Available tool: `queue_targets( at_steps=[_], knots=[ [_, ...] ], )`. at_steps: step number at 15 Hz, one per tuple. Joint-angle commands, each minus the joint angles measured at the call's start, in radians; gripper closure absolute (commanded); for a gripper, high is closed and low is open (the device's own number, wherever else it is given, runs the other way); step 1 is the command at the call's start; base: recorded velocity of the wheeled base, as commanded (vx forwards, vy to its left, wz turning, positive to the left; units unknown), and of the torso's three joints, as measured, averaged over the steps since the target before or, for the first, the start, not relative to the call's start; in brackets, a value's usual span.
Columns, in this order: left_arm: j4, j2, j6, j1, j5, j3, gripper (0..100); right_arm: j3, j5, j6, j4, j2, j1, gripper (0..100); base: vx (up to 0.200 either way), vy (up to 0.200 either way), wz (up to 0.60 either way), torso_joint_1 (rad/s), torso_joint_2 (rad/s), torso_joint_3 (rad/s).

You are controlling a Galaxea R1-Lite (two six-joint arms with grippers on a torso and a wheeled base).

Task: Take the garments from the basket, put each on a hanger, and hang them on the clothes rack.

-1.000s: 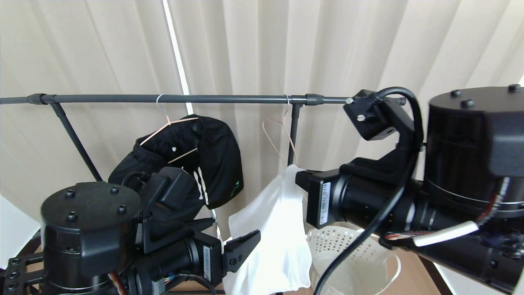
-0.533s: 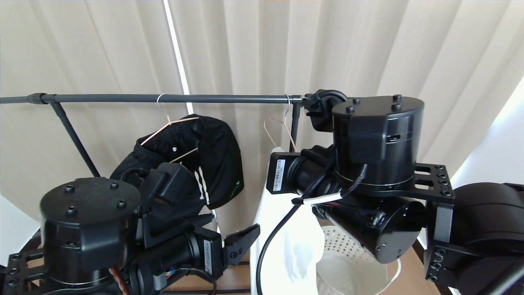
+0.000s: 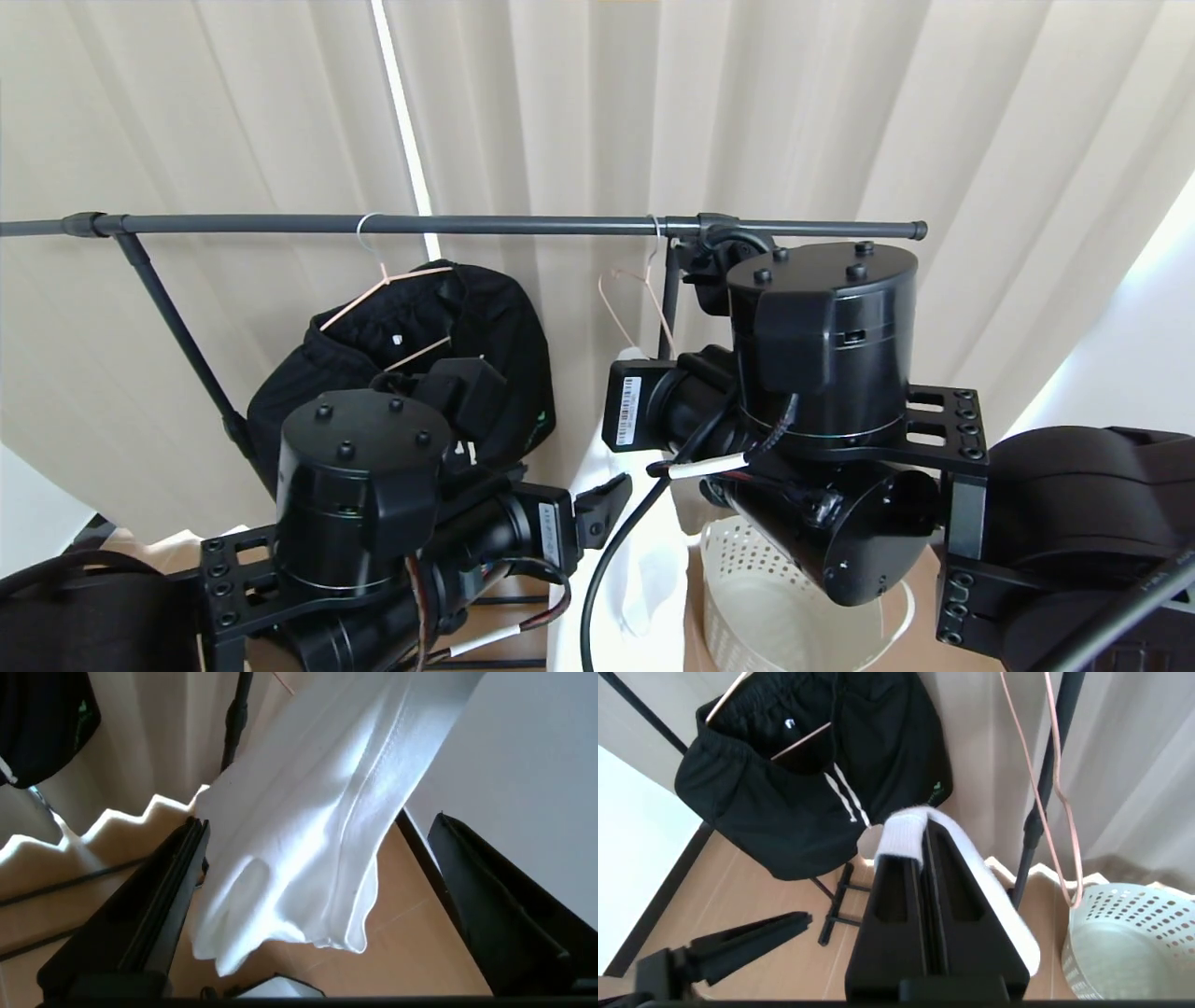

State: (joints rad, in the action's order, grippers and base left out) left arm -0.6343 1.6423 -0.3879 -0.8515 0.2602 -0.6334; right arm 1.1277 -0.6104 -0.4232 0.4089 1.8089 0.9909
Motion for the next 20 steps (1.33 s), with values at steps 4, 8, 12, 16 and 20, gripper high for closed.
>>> queue_targets(
  at_steps=[4,8,12,16,20],
  knots=[
    [-0.012,0.152,-0.012,0.0,0.085,-0.118,0,-0.011,-0.003,0.0,0.004,0.013,-0.001,100,0.0,0.0,0.0,0.0,0.0,0.0],
    [-0.01,0.18,-0.014,0.005,0.129,-0.131,0,-0.011,-0.006,0.0,0.004,0.013,-0.014,100,0.0,0.0,0.0,0.0,0.0,0.0],
    [-0.01,0.191,-0.011,0.005,0.16,-0.124,0,-0.011,-0.011,0.001,0.004,0.004,-0.034,100,0.0,0.0,0.0,0.0,0.0,0.0],
    [-0.012,0.234,-0.009,0.009,0.168,-0.129,0,-0.012,-0.011,0.003,0.001,-0.01,-0.035,100,0.0,0.0,0.0,0.0,0.0,0.0],
    [-0.016,0.286,-0.009,0.022,0.2,-0.121,0,-0.014,-0.045,0.02,0.001,-0.034,-0.052,100,0.0,0.0,0.0,0.0,0.0,0.0]
  ],
)
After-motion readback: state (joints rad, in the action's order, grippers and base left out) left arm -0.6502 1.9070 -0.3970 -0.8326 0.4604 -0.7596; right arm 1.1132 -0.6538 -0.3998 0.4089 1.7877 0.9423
